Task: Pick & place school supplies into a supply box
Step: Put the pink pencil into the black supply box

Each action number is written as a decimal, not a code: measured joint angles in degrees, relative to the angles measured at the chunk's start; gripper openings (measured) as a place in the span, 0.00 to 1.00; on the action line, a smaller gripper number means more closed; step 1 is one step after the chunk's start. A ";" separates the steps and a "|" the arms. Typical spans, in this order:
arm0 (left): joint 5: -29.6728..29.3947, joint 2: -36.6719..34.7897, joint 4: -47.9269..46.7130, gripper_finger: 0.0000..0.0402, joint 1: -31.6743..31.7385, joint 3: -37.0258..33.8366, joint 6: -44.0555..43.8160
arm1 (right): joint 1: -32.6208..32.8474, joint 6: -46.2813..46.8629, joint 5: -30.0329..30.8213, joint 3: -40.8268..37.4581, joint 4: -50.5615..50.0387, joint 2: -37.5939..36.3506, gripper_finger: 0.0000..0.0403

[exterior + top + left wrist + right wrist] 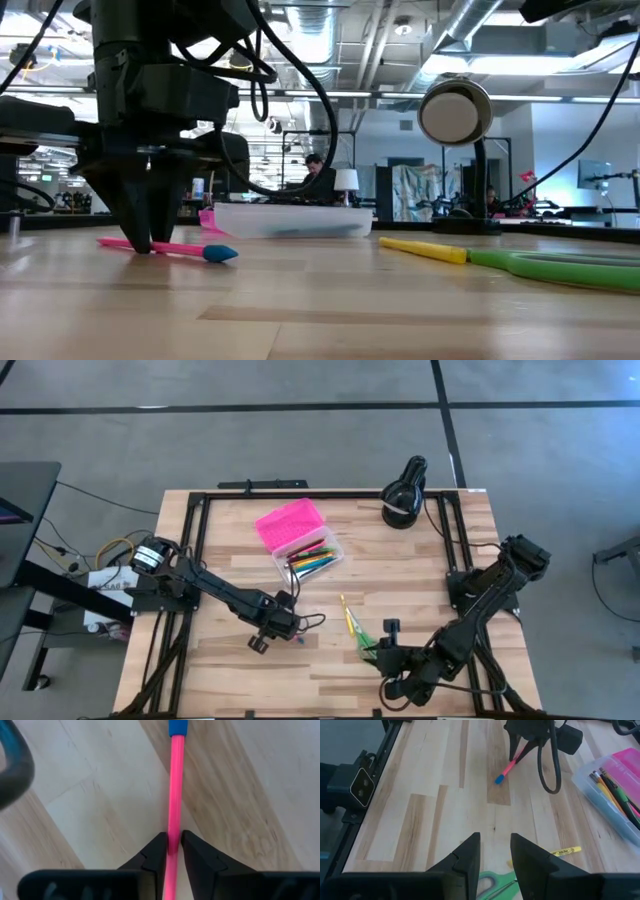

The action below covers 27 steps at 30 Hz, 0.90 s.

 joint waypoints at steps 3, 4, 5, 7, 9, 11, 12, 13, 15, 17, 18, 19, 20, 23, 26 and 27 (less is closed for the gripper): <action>-0.17 0.02 -0.55 0.16 0.00 0.00 0.02 | 0.00 -0.02 0.00 0.00 -0.02 0.02 0.25; -0.39 0.02 -0.86 0.16 0.00 0.00 0.01 | 0.00 -0.02 0.00 0.00 -0.03 0.02 0.25; -0.79 0.02 -1.16 0.16 0.00 0.00 0.01 | 0.00 -0.02 0.00 0.00 -0.07 0.02 0.25; -1.44 0.02 -1.66 0.15 -0.04 0.00 0.01 | 0.00 -0.04 0.00 0.00 -0.15 0.02 0.25; -1.53 0.04 -1.85 0.15 -0.02 0.00 0.01 | 0.00 -0.04 0.00 0.00 -0.17 0.02 0.25; -1.66 0.04 -1.90 0.15 -0.02 0.00 0.02 | 0.00 -0.04 0.02 0.00 -0.17 0.02 0.25; -1.70 0.04 -1.91 0.15 -0.02 0.00 0.02 | 0.00 -0.04 0.02 0.00 -0.17 0.02 0.25; -1.90 0.04 -1.91 0.15 -0.02 0.00 0.02 | 0.00 -0.04 0.02 0.00 -0.16 0.02 0.25; -2.72 0.07 -1.83 0.15 -0.03 0.00 0.02 | 0.00 -0.04 0.02 0.00 -0.17 0.02 0.25; -3.15 0.07 -1.69 0.15 -0.06 -0.03 0.02 | 0.00 -0.04 0.02 0.00 -0.15 0.02 0.25; -3.17 0.07 -1.57 0.15 -0.04 -0.05 0.03 | 0.00 -0.04 0.02 0.00 -0.15 0.02 0.25; -3.22 0.07 -1.37 0.15 -0.04 -0.07 0.09 | 0.00 -0.04 0.02 0.00 -0.15 0.02 0.25; -3.38 0.07 -1.10 0.15 -0.04 -0.11 0.11 | 0.00 -0.04 0.02 0.00 -0.15 0.02 0.25; -3.47 0.11 -0.94 0.13 -0.02 0.22 0.04 | 0.00 -0.04 0.03 0.00 -0.15 0.02 0.25; -3.56 0.17 -1.35 0.07 -0.04 1.10 -0.97 | 0.00 -0.06 0.07 0.00 -0.15 0.02 0.25; -3.54 0.17 -1.41 0.05 -0.02 1.37 -1.24 | 0.00 -0.06 0.07 0.00 -0.15 0.02 0.25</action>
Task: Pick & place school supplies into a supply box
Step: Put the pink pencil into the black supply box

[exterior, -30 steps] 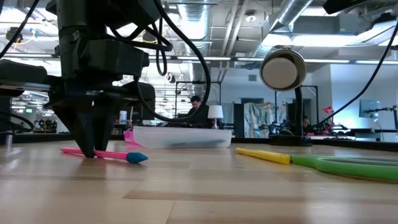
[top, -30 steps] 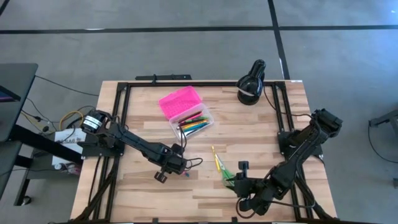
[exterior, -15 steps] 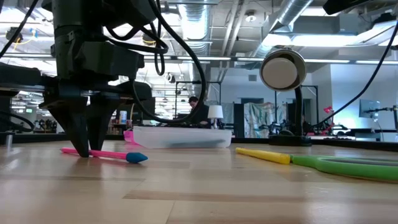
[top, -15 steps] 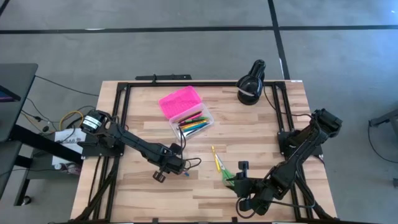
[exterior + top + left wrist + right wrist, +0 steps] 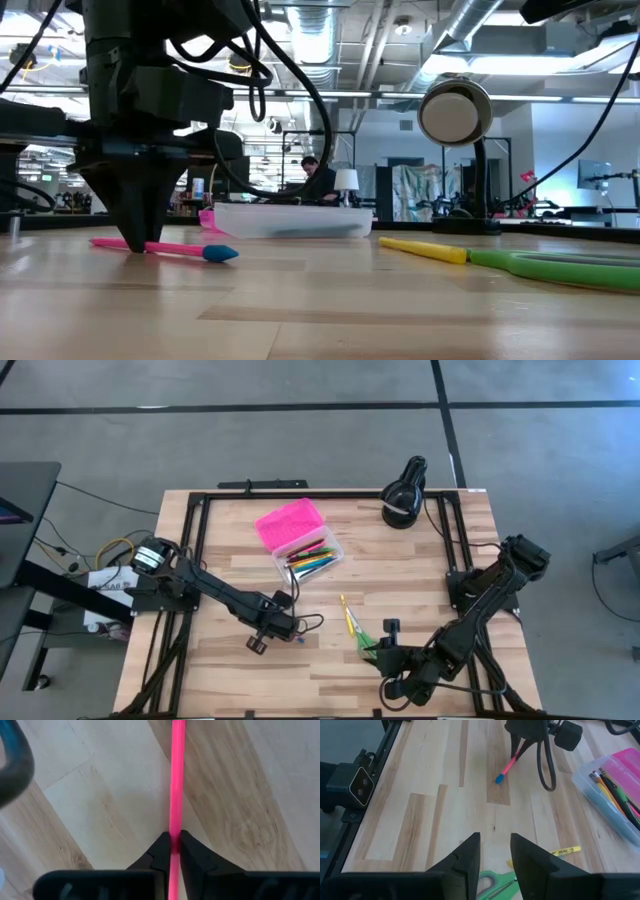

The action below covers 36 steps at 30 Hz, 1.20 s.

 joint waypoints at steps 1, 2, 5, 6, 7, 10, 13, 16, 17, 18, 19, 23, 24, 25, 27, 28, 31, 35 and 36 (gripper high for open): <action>0.06 0.01 -0.20 0.03 0.00 0.34 -0.15 | 0.00 0.00 0.03 -0.13 0.21 0.00 0.25; 0.05 0.08 -0.23 0.02 0.00 0.65 -0.32 | 0.00 -0.02 0.07 -0.56 0.93 0.00 0.25; -0.01 0.21 -0.33 0.04 0.07 1.48 -2.43 | 0.00 -0.02 0.03 -2.99 2.85 0.04 0.25; -0.12 0.30 -0.41 0.05 0.07 1.82 -3.13 | 0.00 0.03 0.02 -3.77 3.53 0.04 0.25; -0.71 0.36 -0.25 0.05 0.09 2.15 -3.67 | 0.00 0.17 0.03 -4.37 4.12 0.04 0.25; -1.39 0.31 0.29 0.05 0.42 3.71 -5.30 | -0.02 0.30 0.02 -6.57 6.52 0.04 0.25; -2.27 0.31 0.22 0.02 1.24 5.40 -7.97 | -0.04 0.09 0.02 -7.19 6.72 0.04 0.25; -6.36 0.24 0.00 0.01 2.73 7.55 -11.11 | -0.04 0.07 0.00 -7.21 6.69 0.04 0.25; -8.23 0.24 -0.47 0.02 3.31 8.35 -11.75 | -0.04 0.07 0.00 -7.21 6.68 0.04 0.25; -9.95 0.22 -1.33 0.02 3.99 9.29 -12.25 | -0.04 0.09 0.00 -7.21 6.64 0.04 0.25; -11.58 0.22 -2.34 0.02 4.68 10.34 -12.55 | -0.04 0.07 0.00 -7.21 6.64 0.04 0.25; -15.87 0.14 -6.40 0.02 8.66 15.30 -13.96 | 0.13 0.09 -0.04 -7.23 6.62 0.04 0.25; -16.56 0.10 -7.10 0.02 10.06 16.56 -13.95 | 0.13 0.09 -0.04 -7.23 6.62 0.04 0.25; -17.28 0.07 -7.20 0.02 11.59 17.54 -13.93 | 0.13 0.07 -0.04 -7.23 6.61 0.04 0.25; -18.18 0.07 -6.45 0.02 14.92 19.22 -13.29 | 0.13 0.07 -0.04 -7.23 6.46 0.04 0.25; -18.22 0.07 -5.89 0.02 16.72 19.86 -12.50 | 0.13 0.09 -0.04 -7.23 6.43 0.04 0.25; -15.70 0.01 -3.60 0.02 22.62 20.62 -11.10 | 0.11 0.11 -0.04 -7.23 6.43 0.04 0.25; -8.45 0.00 -3.02 0.02 30.67 20.44 -11.04 | 0.16 0.46 -0.13 -7.23 6.43 0.04 0.25; -7.39 -0.02 -2.44 0.02 32.26 19.97 -11.05 | 0.24 0.48 -0.13 -7.23 6.41 0.04 0.25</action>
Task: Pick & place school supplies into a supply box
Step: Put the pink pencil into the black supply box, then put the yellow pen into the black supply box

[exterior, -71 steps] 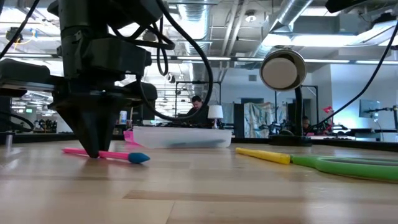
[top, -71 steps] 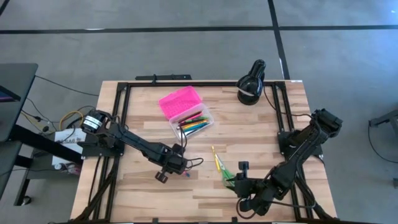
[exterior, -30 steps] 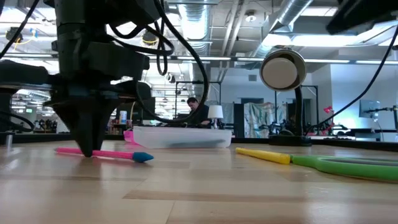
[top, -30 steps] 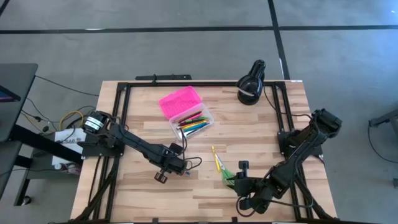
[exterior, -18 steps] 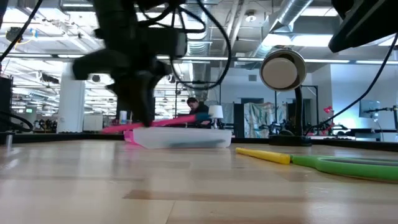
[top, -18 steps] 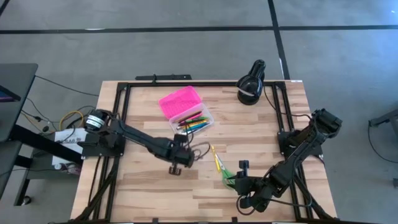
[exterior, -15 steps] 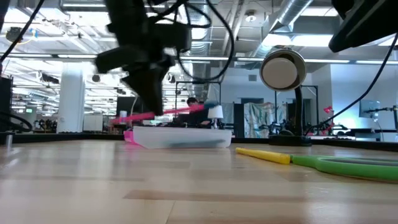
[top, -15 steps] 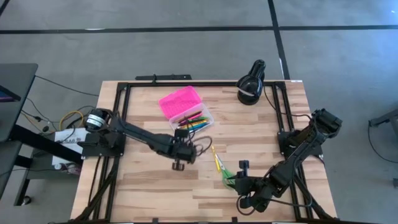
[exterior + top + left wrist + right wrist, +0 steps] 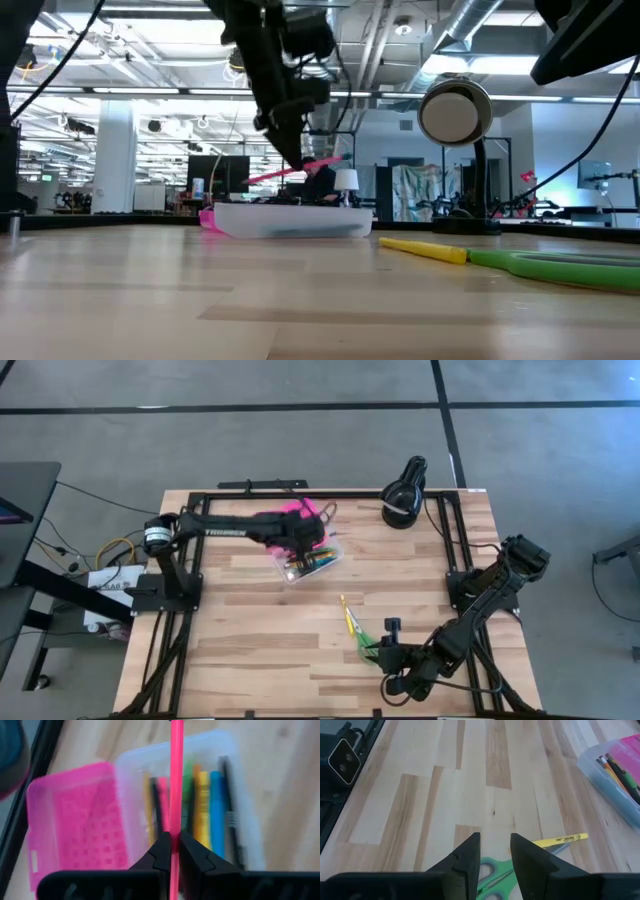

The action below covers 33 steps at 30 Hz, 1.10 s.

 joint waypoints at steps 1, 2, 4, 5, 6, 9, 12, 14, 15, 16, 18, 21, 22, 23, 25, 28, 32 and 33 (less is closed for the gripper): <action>0.63 -0.01 0.30 0.02 1.28 -0.40 0.02 | 0.15 0.00 0.00 0.00 0.01 0.00 0.25; 1.48 -0.01 0.29 0.02 2.36 -0.67 0.02 | 0.28 0.00 0.02 0.00 0.01 0.00 0.25; 2.62 -0.01 0.44 0.03 3.95 -1.17 0.04 | 0.31 0.02 0.02 0.00 -0.01 0.00 0.25; 3.35 -0.01 0.60 0.03 4.66 -1.47 0.26 | 0.31 0.01 0.02 0.00 0.00 0.00 0.25; 4.06 -0.01 0.99 0.03 5.17 -2.01 0.42 | 0.31 0.01 0.02 0.00 -0.01 0.00 0.25; 4.82 -0.01 1.11 0.03 6.20 -2.81 0.49 | 0.27 0.02 0.03 0.00 -0.01 0.00 0.25; 4.97 -0.01 1.26 0.03 6.44 -3.09 1.20 | 0.26 0.02 0.04 -0.02 -0.01 0.00 0.25; 5.00 -0.01 1.59 0.03 6.43 -3.09 1.80 | 0.26 0.02 0.04 -0.02 0.00 0.00 0.25; 5.00 -0.01 2.02 0.03 6.43 -3.09 2.13 | 0.26 0.02 0.04 -0.02 0.01 0.00 0.25; 5.00 -0.01 2.39 0.04 6.43 -3.09 2.29 | 0.26 0.04 0.04 -0.02 0.00 0.00 0.25; 4.98 -0.01 2.79 0.05 6.43 -3.09 2.61 | 0.26 0.04 0.05 -0.02 0.01 0.00 0.25; 4.96 -0.01 3.22 0.11 6.43 -3.09 3.44 | 0.26 0.04 0.07 -0.02 0.01 0.00 0.25; 4.94 -0.01 3.40 0.13 6.43 -3.09 3.46 | 0.26 0.04 0.07 -0.02 0.02 0.00 0.25; 4.91 -0.01 3.47 0.15 6.43 -3.09 3.49 | 0.26 0.07 0.07 -0.02 0.03 0.00 0.25; 4.58 -0.01 3.45 0.21 6.43 -3.08 3.50 | 0.26 0.07 0.09 -0.02 0.04 0.00 0.25; 4.54 -0.01 3.41 0.27 6.43 -3.07 3.50 | 0.26 0.07 0.09 -0.02 0.05 -0.02 0.25; 4.62 -0.01 2.99 0.33 5.99 -3.07 3.59 | 0.26 0.09 0.13 -0.02 0.06 -0.02 0.25; 4.64 -0.01 2.77 0.34 5.62 -3.07 3.61 | 0.26 0.09 0.15 -0.02 0.06 -0.02 0.25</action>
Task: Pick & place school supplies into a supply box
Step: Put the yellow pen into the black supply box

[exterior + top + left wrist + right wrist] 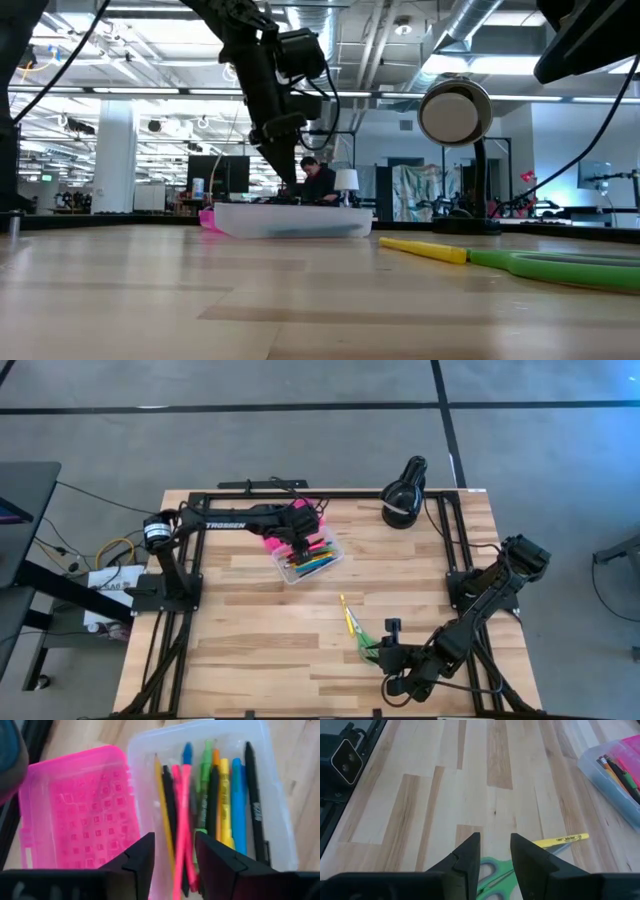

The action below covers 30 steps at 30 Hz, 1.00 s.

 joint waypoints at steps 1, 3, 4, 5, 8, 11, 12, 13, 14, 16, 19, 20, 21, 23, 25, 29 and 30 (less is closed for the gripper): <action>0.05 0.00 -0.07 0.34 -0.53 0.00 0.24 | -0.13 0.00 0.00 0.00 0.02 0.00 0.25; 0.29 0.00 -0.15 0.35 -1.97 0.00 1.34 | -0.43 0.00 0.01 0.00 0.43 0.00 0.25; 0.27 0.00 -0.42 0.35 -2.91 0.00 1.63 | -0.61 0.01 0.01 0.00 0.80 0.00 0.25; 0.27 0.00 -0.85 0.35 -3.96 0.00 1.77 | -0.86 0.02 0.02 0.00 1.27 0.00 0.25; 0.29 0.00 -2.23 0.35 -7.88 0.00 1.75 | -1.84 0.23 0.03 -0.33 3.44 0.00 0.25; 0.26 0.00 -3.85 0.35 -12.67 0.00 1.73 | -3.18 2.00 0.00 -1.08 4.31 0.00 0.25; 0.11 0.00 -4.15 0.35 -14.34 0.00 1.73 | -3.66 2.83 -0.04 -1.24 4.22 0.00 0.25; -0.15 0.00 -4.43 0.35 -16.10 0.00 1.73 | -4.11 3.24 -0.06 -1.45 4.28 0.00 0.25; -0.45 -0.02 -4.68 0.35 -17.99 0.00 1.73 | -4.57 3.52 -0.14 -1.80 4.53 0.00 0.25; -1.12 -0.03 -4.80 0.35 -21.73 -0.10 1.73 | -5.29 4.03 -0.16 -2.63 5.01 0.00 0.25; -1.81 -0.15 -3.07 0.35 -27.36 -2.08 1.62 | -6.01 4.55 -0.78 -3.60 5.79 0.00 0.25; -2.47 -0.15 -2.49 0.35 -29.24 -3.00 1.45 | -6.16 4.57 -0.99 -3.78 5.80 0.00 0.25; -3.74 -0.15 -2.09 0.35 -30.99 -3.79 1.07 | -6.14 4.57 -1.25 -3.89 5.81 0.00 0.25; -7.90 -0.15 -1.90 0.35 -34.23 -5.07 -0.20 | -6.14 4.57 -1.25 -3.91 5.88 0.00 0.25; -12.80 -0.87 -1.77 0.35 -36.75 -6.84 -2.12 | -6.14 4.47 -1.08 -3.91 6.08 0.00 0.25; -17.18 -4.19 3.03 0.35 -40.44 -11.76 -6.02 | -6.56 4.48 -0.13 -3.93 6.48 0.00 0.25; -17.26 -5.08 5.38 0.35 -41.32 -13.34 -6.51 | -6.87 4.48 -0.13 -3.93 6.91 0.00 0.25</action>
